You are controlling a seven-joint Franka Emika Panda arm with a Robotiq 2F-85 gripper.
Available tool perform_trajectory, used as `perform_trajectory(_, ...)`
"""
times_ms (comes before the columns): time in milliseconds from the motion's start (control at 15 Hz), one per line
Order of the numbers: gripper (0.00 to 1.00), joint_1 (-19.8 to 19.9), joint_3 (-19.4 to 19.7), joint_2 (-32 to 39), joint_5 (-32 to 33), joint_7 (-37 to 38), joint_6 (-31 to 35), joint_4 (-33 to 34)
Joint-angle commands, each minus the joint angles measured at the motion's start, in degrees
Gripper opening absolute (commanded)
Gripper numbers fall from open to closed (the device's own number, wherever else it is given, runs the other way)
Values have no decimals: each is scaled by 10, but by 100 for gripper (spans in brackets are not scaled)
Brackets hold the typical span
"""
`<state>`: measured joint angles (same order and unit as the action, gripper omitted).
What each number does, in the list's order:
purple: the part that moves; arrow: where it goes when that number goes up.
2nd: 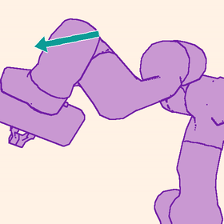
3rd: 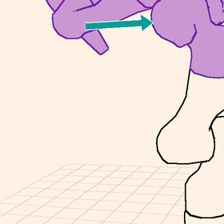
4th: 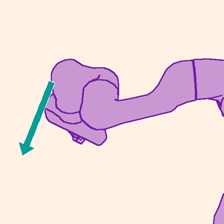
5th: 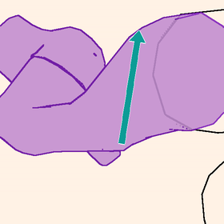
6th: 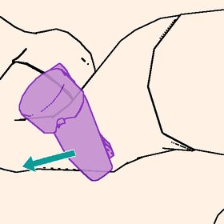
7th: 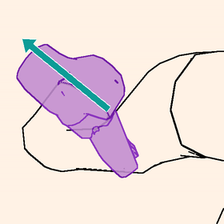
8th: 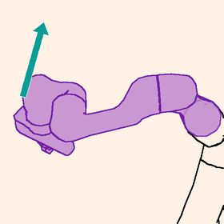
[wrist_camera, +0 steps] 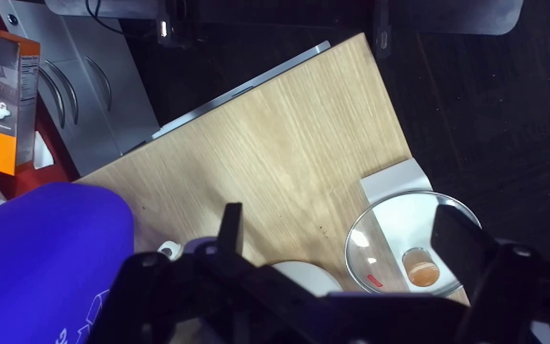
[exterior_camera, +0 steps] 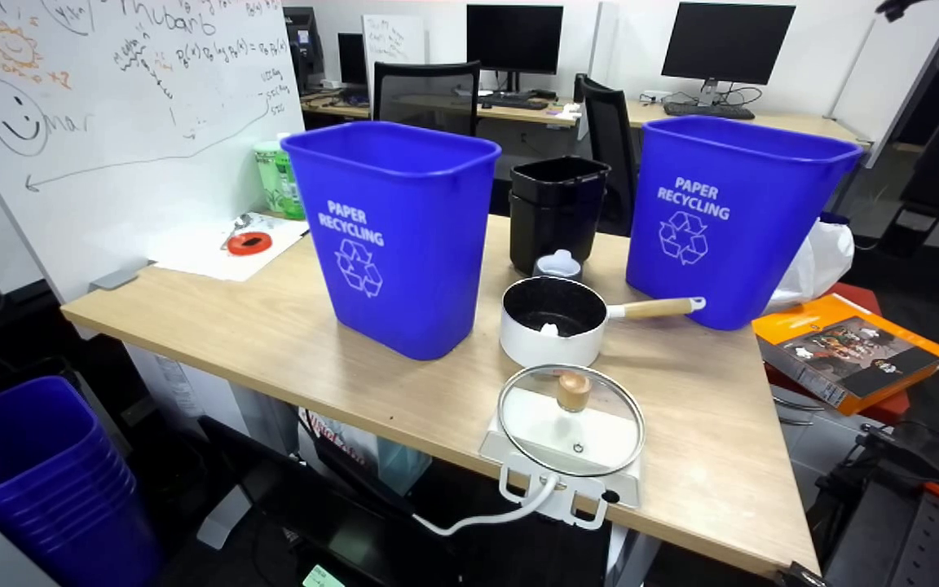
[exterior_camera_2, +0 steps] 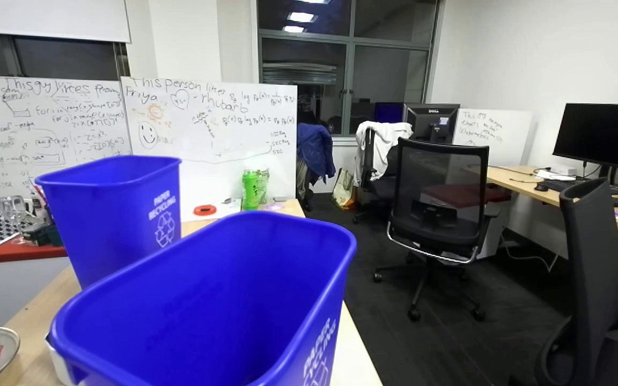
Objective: Place the lid on the white pot
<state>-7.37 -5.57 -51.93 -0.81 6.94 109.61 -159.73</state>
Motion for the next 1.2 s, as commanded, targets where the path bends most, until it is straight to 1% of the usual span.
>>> perform_trajectory(0, 100, 6, -5, -1, -9, -2, -2, 1)
perform_trajectory(133, 100, 8, -8, 5, -22, 19, -5, 1)
perform_trajectory(333, 100, 0, -9, 25, -44, 21, 15, 1)
perform_trajectory(533, 100, -14, -15, 59, -76, 12, 56, 1)
perform_trajectory(800, 100, -48, -37, 129, -112, 4, 163, 1)
perform_trajectory(1000, 100, -76, -49, 189, -122, -8, 247, 0)
perform_trajectory(1133, 100, -91, -58, 227, -116, -18, 304, 0)
